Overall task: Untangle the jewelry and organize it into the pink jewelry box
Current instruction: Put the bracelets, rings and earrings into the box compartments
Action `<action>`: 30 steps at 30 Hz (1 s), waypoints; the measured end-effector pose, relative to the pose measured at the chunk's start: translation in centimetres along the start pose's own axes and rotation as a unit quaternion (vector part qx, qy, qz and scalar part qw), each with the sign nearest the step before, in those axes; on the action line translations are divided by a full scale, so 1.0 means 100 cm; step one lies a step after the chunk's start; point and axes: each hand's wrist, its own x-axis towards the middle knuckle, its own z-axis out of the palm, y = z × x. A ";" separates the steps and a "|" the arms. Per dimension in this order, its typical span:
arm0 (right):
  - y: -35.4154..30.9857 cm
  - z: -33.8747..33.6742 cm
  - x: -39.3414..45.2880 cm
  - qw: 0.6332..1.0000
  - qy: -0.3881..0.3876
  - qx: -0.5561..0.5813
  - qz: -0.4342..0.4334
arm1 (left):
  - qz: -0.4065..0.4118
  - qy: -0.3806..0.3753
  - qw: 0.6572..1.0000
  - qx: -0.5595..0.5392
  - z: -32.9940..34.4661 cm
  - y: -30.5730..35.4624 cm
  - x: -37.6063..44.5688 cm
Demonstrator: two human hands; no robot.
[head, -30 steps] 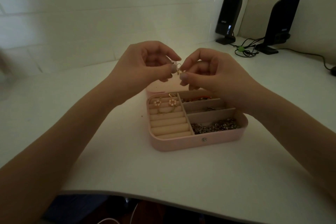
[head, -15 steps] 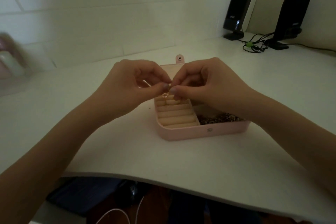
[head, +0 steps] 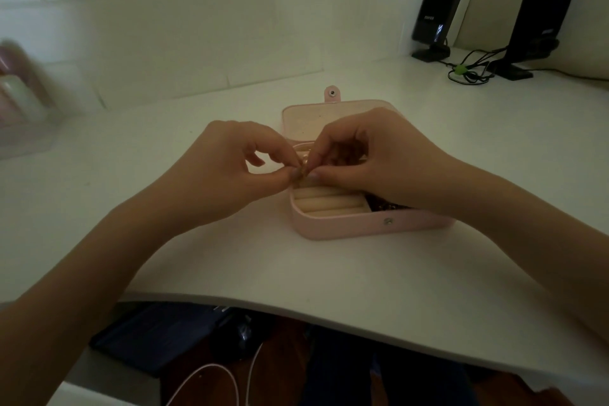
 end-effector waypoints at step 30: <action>-0.006 -0.006 -0.001 0.999 -0.028 0.014 -0.005 | 0.098 -0.006 0.994 0.038 -0.009 -0.011 -0.009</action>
